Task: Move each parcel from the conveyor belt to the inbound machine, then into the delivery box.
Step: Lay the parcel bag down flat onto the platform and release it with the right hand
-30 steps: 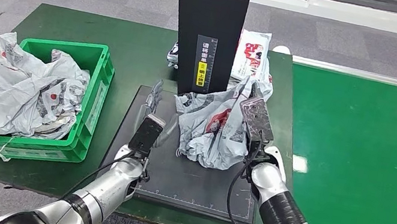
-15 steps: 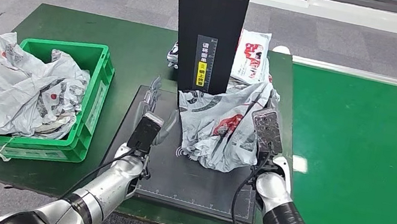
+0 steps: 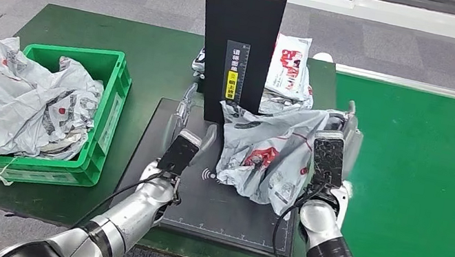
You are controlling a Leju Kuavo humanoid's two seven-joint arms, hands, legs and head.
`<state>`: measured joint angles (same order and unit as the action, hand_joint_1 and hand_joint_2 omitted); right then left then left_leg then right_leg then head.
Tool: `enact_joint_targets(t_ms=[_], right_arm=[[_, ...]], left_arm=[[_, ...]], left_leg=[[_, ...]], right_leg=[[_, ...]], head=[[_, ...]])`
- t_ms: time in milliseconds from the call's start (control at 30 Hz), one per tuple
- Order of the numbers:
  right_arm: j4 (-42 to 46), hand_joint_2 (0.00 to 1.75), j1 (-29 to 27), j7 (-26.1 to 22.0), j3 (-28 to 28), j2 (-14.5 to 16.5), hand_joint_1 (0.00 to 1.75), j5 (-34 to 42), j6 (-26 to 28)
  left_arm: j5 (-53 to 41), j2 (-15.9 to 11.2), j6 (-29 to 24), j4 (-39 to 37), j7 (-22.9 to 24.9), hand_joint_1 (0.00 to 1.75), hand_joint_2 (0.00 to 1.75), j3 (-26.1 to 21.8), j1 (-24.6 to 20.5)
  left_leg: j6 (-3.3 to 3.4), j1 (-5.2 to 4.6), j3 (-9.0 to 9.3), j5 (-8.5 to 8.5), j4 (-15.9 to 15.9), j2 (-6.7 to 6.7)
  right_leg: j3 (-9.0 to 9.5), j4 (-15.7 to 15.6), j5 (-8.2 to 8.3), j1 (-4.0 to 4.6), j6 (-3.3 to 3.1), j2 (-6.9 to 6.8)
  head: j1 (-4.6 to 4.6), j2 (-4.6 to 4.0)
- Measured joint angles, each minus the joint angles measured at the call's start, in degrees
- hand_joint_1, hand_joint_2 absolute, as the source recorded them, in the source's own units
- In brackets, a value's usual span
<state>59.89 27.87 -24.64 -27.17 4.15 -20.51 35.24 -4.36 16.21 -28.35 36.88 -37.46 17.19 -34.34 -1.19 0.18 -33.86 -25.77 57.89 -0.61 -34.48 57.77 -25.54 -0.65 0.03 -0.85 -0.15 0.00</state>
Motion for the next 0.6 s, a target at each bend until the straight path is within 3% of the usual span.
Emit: enact_joint_targets(t_ms=[100,233,433,600], right_arm=[[0.55,0.00,-0.53,0.03,2.51,-0.03,0.00,-6.32,4.16],[2.11,0.00,-2.17,-1.93,6.42,0.97,0.00,-5.03,4.15],[4.61,0.00,-5.46,3.10,7.17,2.94,0.00,-6.48,-0.25],[4.85,0.00,-6.41,5.18,7.17,4.36,0.00,-6.73,-7.74]], left_arm=[[-0.15,0.96,-0.43,-1.16,0.60,0.00,1.75,0.45,-1.10],[-3.51,2.51,-3.18,-3.80,6.08,0.00,1.75,2.73,-3.47],[-5.33,4.25,-5.62,-6.84,16.15,0.00,1.75,13.29,-6.73],[-10.73,4.60,-5.09,-9.95,24.76,0.00,1.75,22.45,-8.96]], left_leg=[[0.00,-0.01,0.00,0.00,0.01,0.00],[0.03,-0.01,0.01,0.02,0.02,0.02],[0.03,-0.01,0.01,0.02,0.01,-0.05],[0.03,-0.01,0.01,0.02,0.00,-0.05]], right_leg=[[0.01,0.00,0.01,0.00,0.02,0.00],[0.03,0.00,0.02,0.01,0.03,-0.04],[0.01,0.00,0.02,0.03,0.03,0.01],[0.02,0.00,0.02,0.04,0.03,0.03]], head=[[0.00,0.00],[0.01,0.00],[0.00,0.00],[0.00,0.00]])
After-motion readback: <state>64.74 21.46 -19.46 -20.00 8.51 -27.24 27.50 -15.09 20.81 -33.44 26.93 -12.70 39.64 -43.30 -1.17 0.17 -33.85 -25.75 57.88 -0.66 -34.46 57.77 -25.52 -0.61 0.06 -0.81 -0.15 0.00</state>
